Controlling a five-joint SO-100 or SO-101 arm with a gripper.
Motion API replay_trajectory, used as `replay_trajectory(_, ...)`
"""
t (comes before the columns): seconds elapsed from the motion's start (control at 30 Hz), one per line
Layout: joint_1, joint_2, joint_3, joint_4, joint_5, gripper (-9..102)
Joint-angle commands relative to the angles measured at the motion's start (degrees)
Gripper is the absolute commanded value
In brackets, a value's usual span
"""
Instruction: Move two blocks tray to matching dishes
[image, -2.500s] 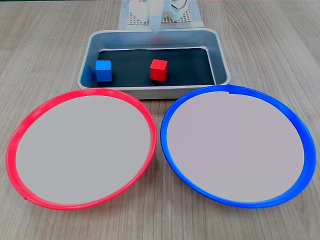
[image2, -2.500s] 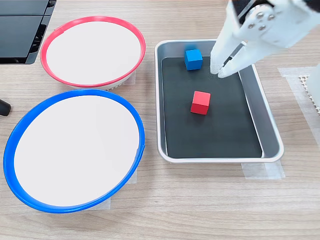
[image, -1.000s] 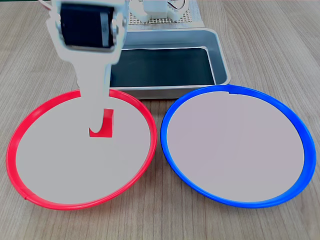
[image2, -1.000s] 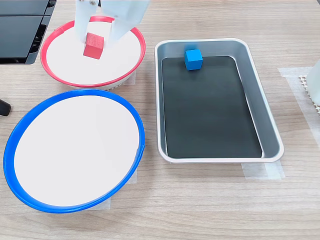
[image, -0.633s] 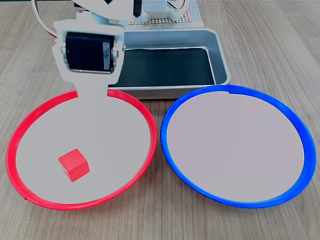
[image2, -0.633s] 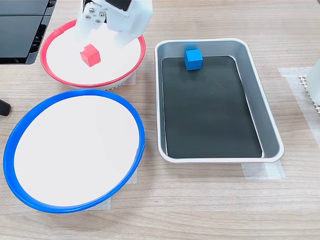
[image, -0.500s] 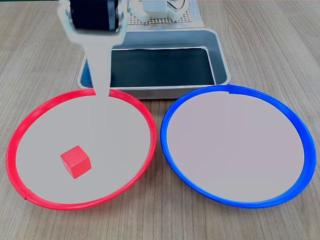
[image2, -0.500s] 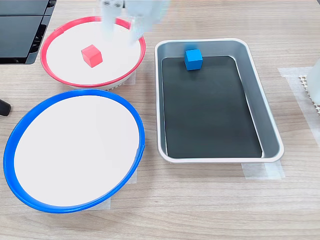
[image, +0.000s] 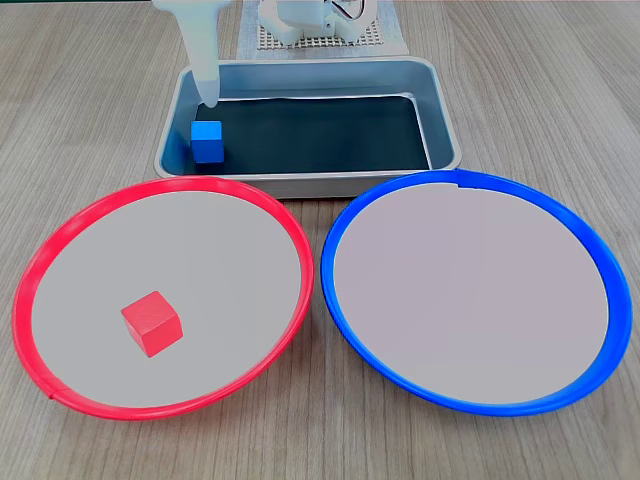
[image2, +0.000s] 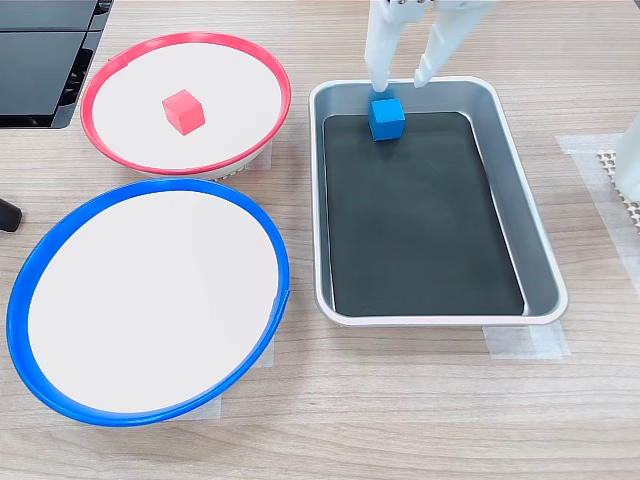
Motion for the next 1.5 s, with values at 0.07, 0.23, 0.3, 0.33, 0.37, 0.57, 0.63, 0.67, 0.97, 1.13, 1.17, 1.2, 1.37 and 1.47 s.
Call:
replay_trajectory(0.07,3.3,-1.7,1.6,-6.7,-3.9,20)
replay_trajectory(0.23,4.1,-4.2,5.1,-11.5,-8.1,22)
replay_trajectory(0.3,4.1,-5.3,6.7,-13.1,-9.4,21)
replay_trajectory(0.33,4.1,-5.5,7.4,-13.8,-9.7,21)
replay_trajectory(0.37,4.0,-5.9,7.6,-13.9,-9.9,20)
replay_trajectory(0.57,2.9,-6.5,8.3,-15.2,-8.7,3)
replay_trajectory(0.63,1.7,-6.2,6.9,-14.2,-6.8,0)
replay_trajectory(0.67,0.6,-5.8,5.7,-13.1,-5.3,0)
replay_trajectory(0.97,-21.3,-8.7,-19.5,-3.3,18.9,0)
replay_trajectory(1.13,-29.8,-17.1,-30.4,-7.8,24.9,0)
replay_trajectory(1.17,-30.8,-19.2,-31.1,-10.0,25.2,0)
replay_trajectory(1.2,-31.8,-21.2,-31.5,-12.3,25.3,0)
replay_trajectory(1.37,-34.0,-30.3,-32.5,-21.9,23.8,1)
replay_trajectory(1.47,-34.9,-32.8,-31.6,-27.1,22.0,11)
